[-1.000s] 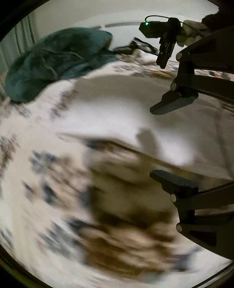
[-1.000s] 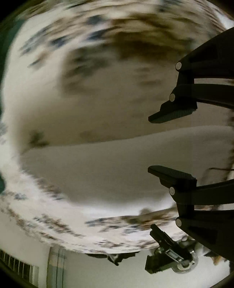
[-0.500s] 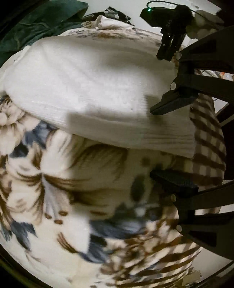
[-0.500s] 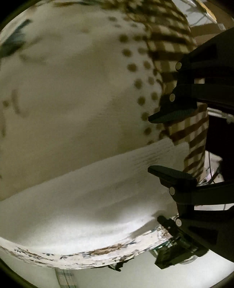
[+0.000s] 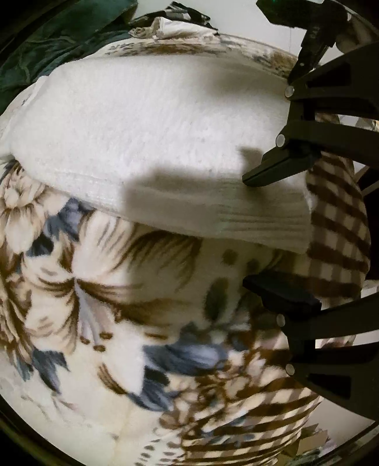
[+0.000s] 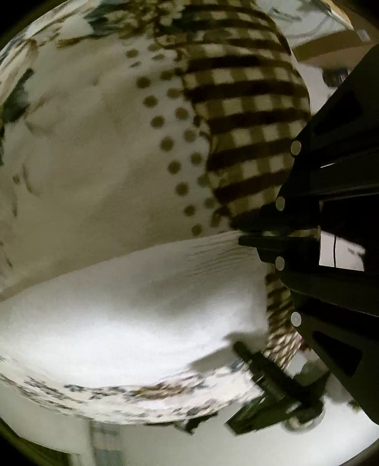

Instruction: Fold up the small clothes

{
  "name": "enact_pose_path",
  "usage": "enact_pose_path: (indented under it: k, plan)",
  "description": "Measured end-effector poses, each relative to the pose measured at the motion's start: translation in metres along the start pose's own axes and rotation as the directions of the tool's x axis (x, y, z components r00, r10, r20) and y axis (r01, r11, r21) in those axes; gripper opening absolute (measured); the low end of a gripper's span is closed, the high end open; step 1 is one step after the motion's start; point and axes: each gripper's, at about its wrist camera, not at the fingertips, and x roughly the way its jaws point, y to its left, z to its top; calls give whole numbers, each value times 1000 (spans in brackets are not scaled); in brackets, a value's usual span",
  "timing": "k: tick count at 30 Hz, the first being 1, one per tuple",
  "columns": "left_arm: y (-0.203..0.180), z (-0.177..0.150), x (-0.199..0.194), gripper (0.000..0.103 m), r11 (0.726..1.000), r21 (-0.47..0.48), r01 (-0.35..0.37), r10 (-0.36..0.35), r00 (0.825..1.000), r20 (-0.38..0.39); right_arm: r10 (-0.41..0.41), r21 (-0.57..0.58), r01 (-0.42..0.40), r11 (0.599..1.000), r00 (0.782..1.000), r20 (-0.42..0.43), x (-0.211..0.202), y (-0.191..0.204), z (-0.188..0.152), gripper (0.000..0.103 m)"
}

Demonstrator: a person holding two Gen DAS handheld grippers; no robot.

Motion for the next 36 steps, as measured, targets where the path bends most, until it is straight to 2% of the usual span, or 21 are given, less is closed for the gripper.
enact_pose_path:
  k: [7,10,14,17,23,25,26,27,29,30,31,36]
  plan:
    - [3,-7,6,60,998,35,-43,43,999,12,-34,-50,33,998,999,-20,19,-5,17,3]
    - [0,-6,8,60,999,33,-40,40,999,14,-38,-41,37,998,999,-32,28,-4,24,8]
    - [0,-6,9,60,999,34,-36,35,999,12,-20,-33,18,999,998,-64,36,-2,27,24]
    - [-3,-7,11,60,999,33,-33,33,999,11,-17,-40,14,999,997,-78,40,1,25,28]
    - [1,-5,7,60,999,47,-25,25,1000,12,-14,-24,12,1000,996,-90,46,7,22,31]
    - [2,-4,7,47,998,58,-19,18,1000,17,-13,-17,12,1000,995,-99,46,4,23,38]
    - [1,-5,5,35,998,64,-11,10,1000,18,-9,-11,8,1000,995,-100,47,4,24,38]
    - [-1,-5,4,20,997,72,-7,5,1000,23,-9,-7,8,1000,995,-102,49,6,24,38]
    - [-6,-6,-4,12,996,84,1,-5,999,47,-6,-9,5,1000,995,-101,49,5,24,37]
    - [-8,-7,-8,10,997,83,6,-11,998,57,-6,-11,5,1000,996,-92,47,5,23,32]
    - [-9,-8,-12,10,997,79,12,-17,998,65,-8,-19,7,1000,997,-73,43,6,22,7]
    - [-8,-14,-45,9,996,25,89,-91,989,116,-71,-56,70,996,997,-11,25,10,8,4]
